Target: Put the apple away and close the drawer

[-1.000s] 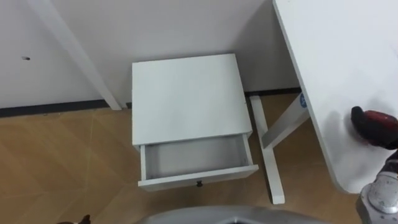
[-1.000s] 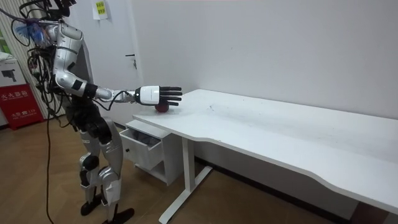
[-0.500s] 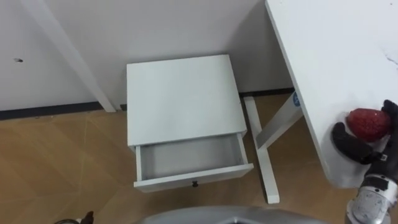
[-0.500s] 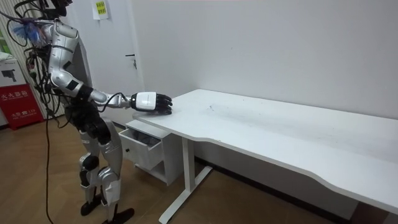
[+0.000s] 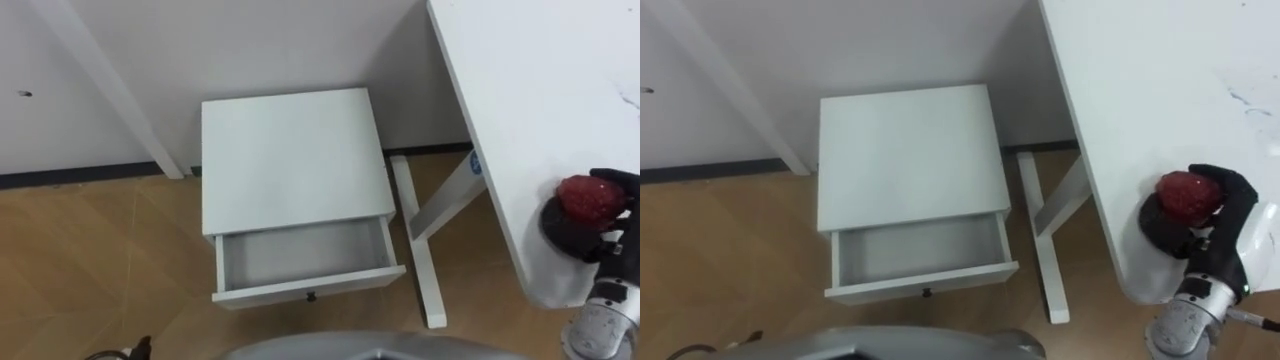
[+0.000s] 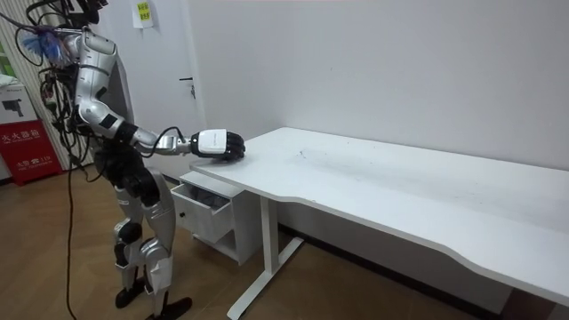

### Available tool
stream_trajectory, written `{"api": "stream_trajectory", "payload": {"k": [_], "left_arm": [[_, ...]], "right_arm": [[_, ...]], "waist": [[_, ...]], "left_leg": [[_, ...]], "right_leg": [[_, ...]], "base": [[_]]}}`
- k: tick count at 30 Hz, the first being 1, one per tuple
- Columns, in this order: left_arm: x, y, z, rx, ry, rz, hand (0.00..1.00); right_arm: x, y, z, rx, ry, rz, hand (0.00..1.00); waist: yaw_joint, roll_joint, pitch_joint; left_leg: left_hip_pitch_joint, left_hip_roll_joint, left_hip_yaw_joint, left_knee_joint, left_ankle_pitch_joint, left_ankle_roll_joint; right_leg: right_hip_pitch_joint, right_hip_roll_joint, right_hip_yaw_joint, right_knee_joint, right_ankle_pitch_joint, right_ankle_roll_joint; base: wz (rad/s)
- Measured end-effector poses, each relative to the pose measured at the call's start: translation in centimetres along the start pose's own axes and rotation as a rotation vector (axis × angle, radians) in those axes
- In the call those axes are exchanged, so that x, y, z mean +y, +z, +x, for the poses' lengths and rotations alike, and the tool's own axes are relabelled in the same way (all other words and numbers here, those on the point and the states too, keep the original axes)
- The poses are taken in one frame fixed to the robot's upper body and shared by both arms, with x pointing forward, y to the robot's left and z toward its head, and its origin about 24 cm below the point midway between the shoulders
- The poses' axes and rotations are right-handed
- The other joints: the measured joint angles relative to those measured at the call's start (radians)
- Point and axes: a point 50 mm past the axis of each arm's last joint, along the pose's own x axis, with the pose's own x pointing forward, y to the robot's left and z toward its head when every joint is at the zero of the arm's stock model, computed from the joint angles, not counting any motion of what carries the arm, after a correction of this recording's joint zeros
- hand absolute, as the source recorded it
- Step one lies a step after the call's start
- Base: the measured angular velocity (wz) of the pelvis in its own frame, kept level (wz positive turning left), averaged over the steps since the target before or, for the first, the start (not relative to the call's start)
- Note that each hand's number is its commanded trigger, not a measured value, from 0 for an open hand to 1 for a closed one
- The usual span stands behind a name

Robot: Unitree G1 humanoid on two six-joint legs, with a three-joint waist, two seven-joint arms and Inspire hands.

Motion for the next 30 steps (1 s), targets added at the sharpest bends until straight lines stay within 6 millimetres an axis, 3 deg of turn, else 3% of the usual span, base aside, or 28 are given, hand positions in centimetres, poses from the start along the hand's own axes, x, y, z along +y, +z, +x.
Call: {"api": "stream_trajectory", "payload": {"k": [5, 9, 11, 12, 15, 16, 19, 21, 24, 30], "left_arm": [[-0.4, 0.2, 0.0, -0.012, -0.02, 0.05, 0.0], [-0.5, 1.5, 0.4, -0.035, -0.035, 0.077, 0.0], [-0.7, 1.7, 0.4, -0.039, -0.049, 0.101, 0.0], [-0.7, 2.2, 0.5, -0.051, -0.052, 0.119, 0.0], [-1.0, 3.3, 0.7, -0.083, -0.079, 0.151, 0.0], [-1.1, 3.8, 0.7, -0.094, -0.089, 0.15, 0.0], [-1.2, 4.0, 0.8, -0.096, -0.096, 0.153, 0.0], [-1.3, 3.7, 0.8, -0.086, -0.1, 0.157, 0.0], [-1.5, 3.4, 0.7, -0.07, -0.108, 0.176, 0.0], [-1.4, 3.3, 0.7, -0.053, -0.108, 0.179, 0.0]], "right_arm": [[0.6, 1.0, 0.5, -0.011, 0.029, 0.015, 1.0], [2.4, 3.0, 0.1, -0.076, 0.134, 0.036, 1.0], [4.0, 4.7, -0.1, -0.142, 0.226, 0.066, 1.0], [5.3, 6.2, -0.3, -0.197, 0.301, 0.085, 1.0], [8.2, 10.2, -0.9, -0.36, 0.53, 0.106, 1.0], [9.0, 12.0, -1.3, -0.432, 0.593, 0.123, 1.0], [10.2, 15.6, -2.1, -0.592, 0.704, 0.133, 1.0], [10.7, 16.8, -2.4, -0.644, 0.75, 0.134, 1.0], [11.2, 17.1, -2.7, -0.663, 0.813, 0.096, 1.0], [11.6, 16.5, -2.9, -0.632, 0.906, 0.025, 1.0]], "waist": [[0.003, 0.002, 0.0007], [0.032, 0.006, 0.0038], [0.046, 0.009, 0.004], [0.06, 0.008, 0.0088], [0.089, 0.004, 0.0118], [0.107, 0.003, 0.0176], [0.139, 0.006, 0.019], [0.146, 0.003, 0.0181], [0.157, -0.009, 0.0121], [0.173, -0.022, 0.0132]], "left_leg": [[0.0, 0.002, 0.001, 0.001, 0.001, -0.001], [-0.008, 0.009, -0.004, 0.002, 0.0, -0.005], [-0.019, 0.011, -0.005, 0.005, 0.002, -0.007], [-0.027, 0.015, -0.008, 0.008, 0.004, -0.01], [-0.053, 0.015, -0.027, 0.01, 0.013, -0.012], [-0.06, 0.015, -0.037, 0.012, 0.015, -0.012], [-0.075, 0.014, -0.062, 0.02, 0.018, -0.013], [-0.076, 0.012, -0.086, 0.019, 0.018, -0.012], [-0.078, 0.009, -0.114, 0.016, 0.018, -0.012], [-0.065, 0.0, -0.159, 0.0, 0.02, -0.01]], "right_leg": [[-0.003, 0.002, 0.005, 0.002, 0.004, -0.003], [-0.007, 0.009, 0.007, 0.002, 0.013, -0.009], [-0.02, 0.011, 0.008, 0.004, 0.017, -0.012], [-0.024, 0.014, 0.006, 0.002, 0.022, -0.015], [-0.037, 0.015, -0.01, 0.001, 0.023, -0.017], [-0.039, 0.015, -0.019, -0.001, 0.023, -0.017], [-0.042, 0.013, -0.045, -0.003, 0.023, -0.017], [-0.037, 0.012, -0.059, -0.002, 0.023, -0.017], [-0.03, 0.009, -0.094, -0.002, 0.023, -0.017], [-0.017, 0.003, -0.112, 0.003, 0.022, -0.016]], "base": [[-0.04], [-0.04], [0.0], [0.05], [0.2], [0.25], [0.26], [0.37], [0.29], [0.1]]}}
